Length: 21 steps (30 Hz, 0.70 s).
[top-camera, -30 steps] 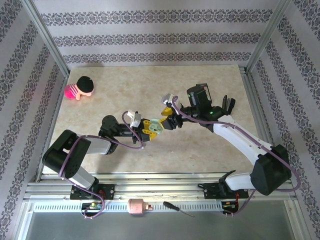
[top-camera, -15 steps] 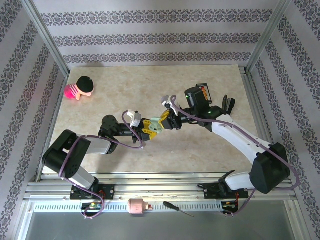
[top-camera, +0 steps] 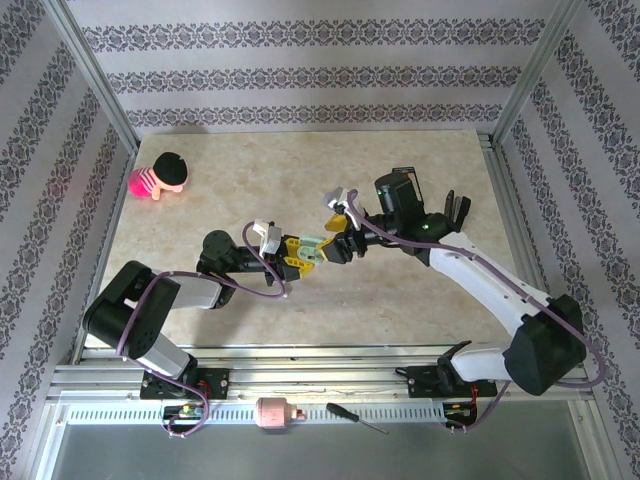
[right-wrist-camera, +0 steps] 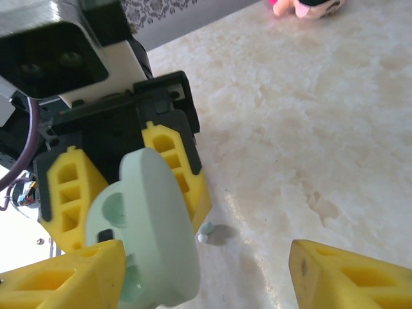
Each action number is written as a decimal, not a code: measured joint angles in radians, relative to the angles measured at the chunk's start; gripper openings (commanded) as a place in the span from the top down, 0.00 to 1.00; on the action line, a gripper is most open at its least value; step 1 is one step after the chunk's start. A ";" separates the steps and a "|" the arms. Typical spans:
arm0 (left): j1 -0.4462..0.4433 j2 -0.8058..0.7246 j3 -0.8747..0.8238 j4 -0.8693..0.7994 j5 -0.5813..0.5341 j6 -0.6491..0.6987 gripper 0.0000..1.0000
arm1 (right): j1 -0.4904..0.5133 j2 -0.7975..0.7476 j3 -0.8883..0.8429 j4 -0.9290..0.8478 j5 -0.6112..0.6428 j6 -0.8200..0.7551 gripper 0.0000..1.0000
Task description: Insert the wireless bluetooth earbuds into the charging case
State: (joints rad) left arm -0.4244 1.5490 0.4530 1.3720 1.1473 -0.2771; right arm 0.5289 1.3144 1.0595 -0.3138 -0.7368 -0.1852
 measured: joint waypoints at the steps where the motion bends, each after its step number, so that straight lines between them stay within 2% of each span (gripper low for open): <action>1: 0.000 -0.002 0.000 0.001 -0.001 0.001 0.78 | -0.002 -0.011 -0.002 0.005 0.002 0.000 0.38; 11: 0.000 -0.009 0.000 0.001 -0.003 -0.001 0.78 | -0.003 0.010 -0.005 0.027 -0.016 -0.005 0.64; 16: 0.001 -0.015 0.000 0.001 -0.007 -0.006 0.78 | -0.001 0.029 -0.005 0.035 -0.041 -0.009 0.68; 19: 0.001 -0.015 0.000 0.001 -0.013 -0.011 0.78 | -0.001 0.035 -0.005 0.038 -0.058 -0.017 0.82; 21: 0.001 -0.015 0.000 0.001 -0.018 -0.013 0.78 | 0.002 0.037 -0.005 0.040 -0.064 -0.024 0.85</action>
State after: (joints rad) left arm -0.4236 1.5337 0.4530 1.3727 1.1290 -0.2901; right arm 0.5312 1.3518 1.0550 -0.2741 -0.8013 -0.2089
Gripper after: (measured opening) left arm 0.359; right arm 0.175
